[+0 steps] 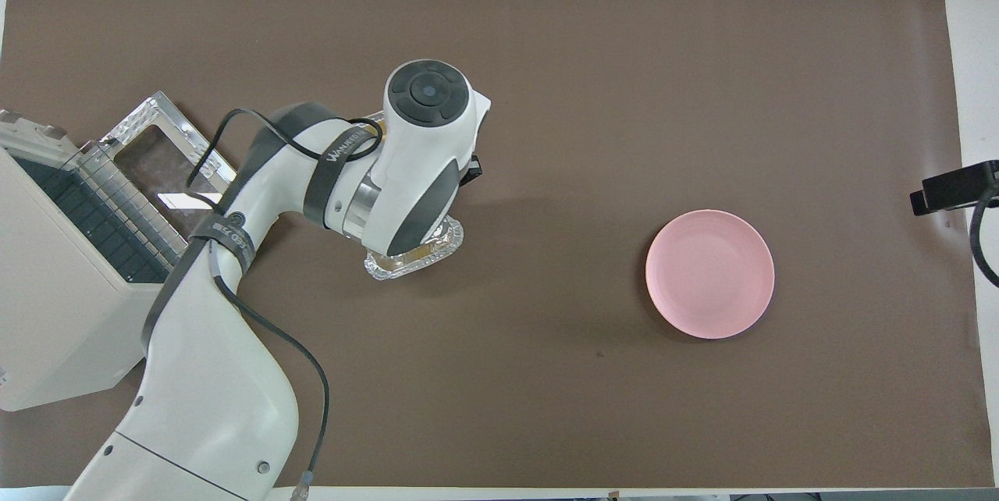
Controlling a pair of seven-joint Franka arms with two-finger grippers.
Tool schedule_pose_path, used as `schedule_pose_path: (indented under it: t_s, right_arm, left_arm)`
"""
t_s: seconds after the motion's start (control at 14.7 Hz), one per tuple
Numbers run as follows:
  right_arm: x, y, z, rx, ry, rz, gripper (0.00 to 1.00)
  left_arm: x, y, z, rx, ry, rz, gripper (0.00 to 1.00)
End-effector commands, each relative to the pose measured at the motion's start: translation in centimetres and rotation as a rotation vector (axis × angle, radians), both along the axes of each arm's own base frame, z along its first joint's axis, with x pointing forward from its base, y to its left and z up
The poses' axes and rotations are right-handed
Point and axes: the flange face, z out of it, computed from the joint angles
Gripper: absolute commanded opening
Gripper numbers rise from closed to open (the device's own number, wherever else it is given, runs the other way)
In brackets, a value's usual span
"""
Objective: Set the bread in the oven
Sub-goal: 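Carry the foil dish with the left gripper to the oven opening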
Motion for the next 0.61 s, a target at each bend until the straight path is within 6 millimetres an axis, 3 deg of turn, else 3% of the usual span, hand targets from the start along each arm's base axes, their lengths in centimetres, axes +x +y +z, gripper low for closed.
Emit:
schedule_pose_path:
  t_s: [0.0, 0.27, 0.48, 0.54]
  right_arm:
    - [-0.4, -0.2, 0.2, -0.002, -0.017, 0.017, 1.0]
    - [-1.0, -0.3, -0.2, 0.002, 0.019, 0.016, 1.0]
    - [-1.1, 0.3, -0.3, 0.003, 0.029, 0.028, 1.0]
    - [-1.1, 0.3, -0.3, 0.003, 0.029, 0.028, 1.0]
  left_arm:
    - [3.6, 8.8, 3.9, 0.018, -0.038, 0.16, 0.0]
    - [7.3, 20.5, 4.1, 0.028, -0.021, 0.271, 0.0]
    - [7.5, 26.0, 3.7, 0.033, 0.031, 0.274, 0.0]
    - [7.4, 26.8, 3.7, 0.033, 0.047, 0.256, 0.0]
